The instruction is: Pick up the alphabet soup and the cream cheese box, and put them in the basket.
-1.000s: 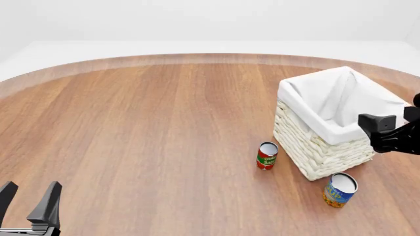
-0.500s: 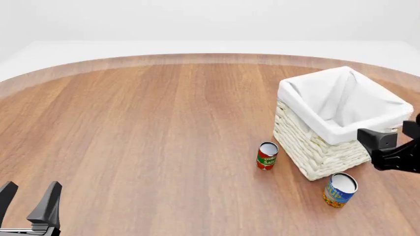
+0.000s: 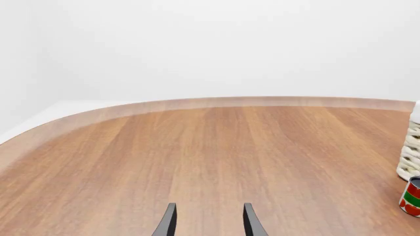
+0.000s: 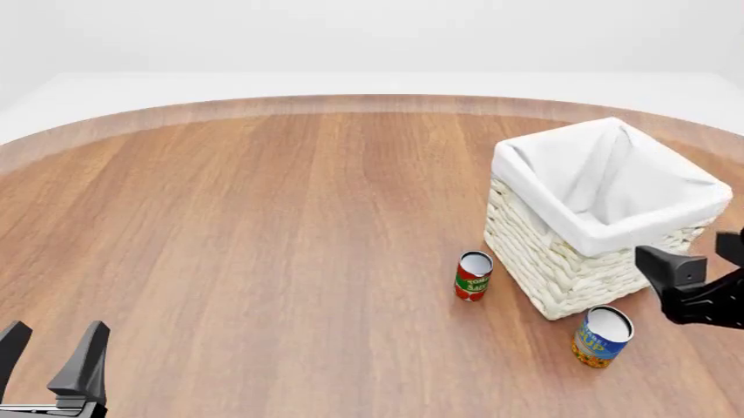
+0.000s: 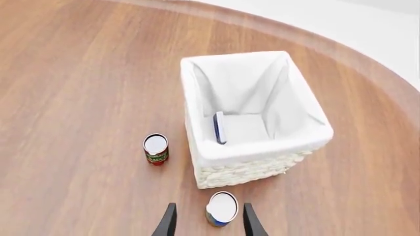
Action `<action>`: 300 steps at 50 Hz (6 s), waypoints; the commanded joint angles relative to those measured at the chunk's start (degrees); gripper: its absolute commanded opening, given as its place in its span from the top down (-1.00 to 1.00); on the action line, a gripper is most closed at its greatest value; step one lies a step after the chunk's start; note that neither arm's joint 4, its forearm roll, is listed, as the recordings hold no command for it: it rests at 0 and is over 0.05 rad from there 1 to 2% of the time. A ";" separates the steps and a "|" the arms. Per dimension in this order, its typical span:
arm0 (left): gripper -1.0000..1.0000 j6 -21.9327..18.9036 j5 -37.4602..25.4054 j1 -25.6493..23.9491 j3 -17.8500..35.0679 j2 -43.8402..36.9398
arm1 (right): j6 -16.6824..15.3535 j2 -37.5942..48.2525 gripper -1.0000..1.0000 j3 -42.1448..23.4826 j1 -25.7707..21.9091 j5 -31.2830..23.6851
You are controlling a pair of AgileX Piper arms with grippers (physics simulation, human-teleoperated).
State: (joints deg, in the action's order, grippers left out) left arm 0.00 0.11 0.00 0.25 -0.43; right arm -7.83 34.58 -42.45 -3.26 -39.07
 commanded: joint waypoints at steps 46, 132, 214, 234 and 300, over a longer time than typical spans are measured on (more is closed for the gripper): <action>-1.00 0.00 0.00 0.00 0.00 0.00 | 1.15 -8.19 -1.00 13.58 0.66 -0.31; -1.00 0.00 0.00 0.00 0.00 0.00 | 2.67 -12.10 -1.00 27.19 1.98 4.22; -1.00 0.00 0.00 0.00 0.00 0.00 | -0.03 22.78 -1.00 32.07 7.84 39.01; -1.00 0.00 0.00 0.00 0.00 0.00 | -0.98 30.18 -1.00 30.02 9.22 43.61; -1.00 0.00 0.00 0.00 0.00 0.00 | 0.81 38.40 1.00 30.49 9.43 49.82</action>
State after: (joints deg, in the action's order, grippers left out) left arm 0.00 0.11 0.00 0.25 -0.43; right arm -9.12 75.63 -12.67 6.99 12.86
